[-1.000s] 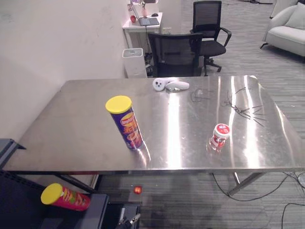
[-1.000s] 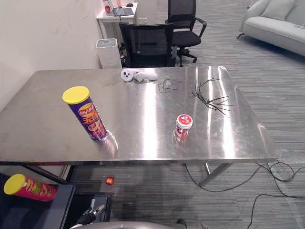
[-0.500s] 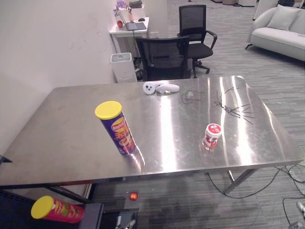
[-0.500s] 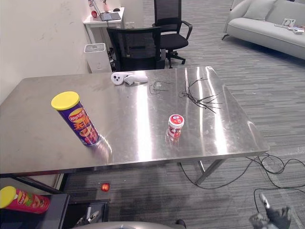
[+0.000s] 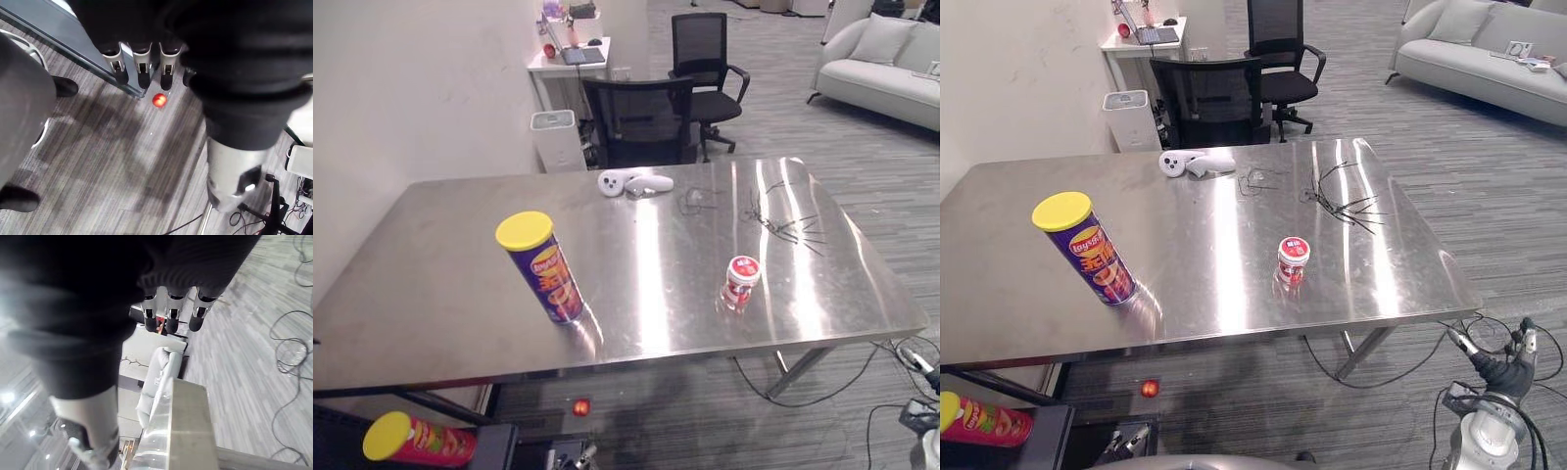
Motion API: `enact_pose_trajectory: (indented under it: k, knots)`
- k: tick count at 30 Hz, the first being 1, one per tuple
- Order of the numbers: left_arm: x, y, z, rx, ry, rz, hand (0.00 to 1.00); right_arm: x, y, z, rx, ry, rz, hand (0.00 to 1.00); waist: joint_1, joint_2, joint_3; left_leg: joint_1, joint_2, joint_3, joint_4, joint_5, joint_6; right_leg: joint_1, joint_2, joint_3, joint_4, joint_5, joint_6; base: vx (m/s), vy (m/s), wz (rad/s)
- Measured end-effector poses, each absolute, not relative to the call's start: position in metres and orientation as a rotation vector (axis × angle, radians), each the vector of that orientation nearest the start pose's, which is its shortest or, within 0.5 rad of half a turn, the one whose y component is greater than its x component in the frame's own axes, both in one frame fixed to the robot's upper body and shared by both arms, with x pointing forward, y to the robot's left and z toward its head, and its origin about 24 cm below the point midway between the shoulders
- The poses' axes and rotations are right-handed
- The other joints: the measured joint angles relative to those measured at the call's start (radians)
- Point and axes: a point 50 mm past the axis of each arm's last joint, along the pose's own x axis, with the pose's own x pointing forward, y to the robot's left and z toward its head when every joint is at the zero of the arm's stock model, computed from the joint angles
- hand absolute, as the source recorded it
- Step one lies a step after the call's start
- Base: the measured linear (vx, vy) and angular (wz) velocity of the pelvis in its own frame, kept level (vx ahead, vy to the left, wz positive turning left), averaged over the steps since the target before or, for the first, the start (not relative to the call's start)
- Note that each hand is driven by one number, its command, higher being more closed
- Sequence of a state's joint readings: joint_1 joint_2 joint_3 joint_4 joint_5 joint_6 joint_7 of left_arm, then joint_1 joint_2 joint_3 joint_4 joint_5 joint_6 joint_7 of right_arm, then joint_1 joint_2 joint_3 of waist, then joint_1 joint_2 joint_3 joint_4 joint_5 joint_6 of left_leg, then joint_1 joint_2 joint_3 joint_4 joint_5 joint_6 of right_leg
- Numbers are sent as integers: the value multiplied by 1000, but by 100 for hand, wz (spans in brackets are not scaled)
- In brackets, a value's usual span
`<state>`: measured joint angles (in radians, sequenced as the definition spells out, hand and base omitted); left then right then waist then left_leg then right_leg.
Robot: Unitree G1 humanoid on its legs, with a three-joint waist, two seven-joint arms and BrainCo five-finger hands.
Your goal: Put the gum and the chips on the shelf.
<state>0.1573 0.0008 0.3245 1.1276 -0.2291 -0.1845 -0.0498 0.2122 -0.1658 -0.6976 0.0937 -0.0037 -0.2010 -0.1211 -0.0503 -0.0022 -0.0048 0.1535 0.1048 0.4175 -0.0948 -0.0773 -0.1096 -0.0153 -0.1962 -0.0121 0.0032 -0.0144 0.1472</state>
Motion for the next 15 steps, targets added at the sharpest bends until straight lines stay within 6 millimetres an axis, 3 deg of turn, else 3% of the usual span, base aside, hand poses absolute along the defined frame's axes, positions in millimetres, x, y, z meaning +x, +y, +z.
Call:
enact_pose_trajectory:
  k: [5, 10, 15]
  knots:
    - [54, 192, -167, -348, 1029, 464, 0, 139, -339, 63, -350, -85, -774, 0, 0, 0, -3, -4, 3, 2, -5, 2, -5, -3, 4, 6, -2, 2, 4, -43, -60, -3]
    - [54, 192, -167, -342, 1033, 450, 0, 152, -313, 83, -387, -178, -572, 0, -3, -7, -8, -17, 5, -1, -4, 12, -7, -16, 7, 8, -3, 9, 15, -23, -55, 0]
    - [53, 196, -168, -319, 1042, 428, 0, 163, -292, 88, -347, -239, -419, 0, -4, -17, -15, -29, 1, -18, 0, 22, -7, -22, 7, -5, -4, 9, 15, -25, -47, 10]
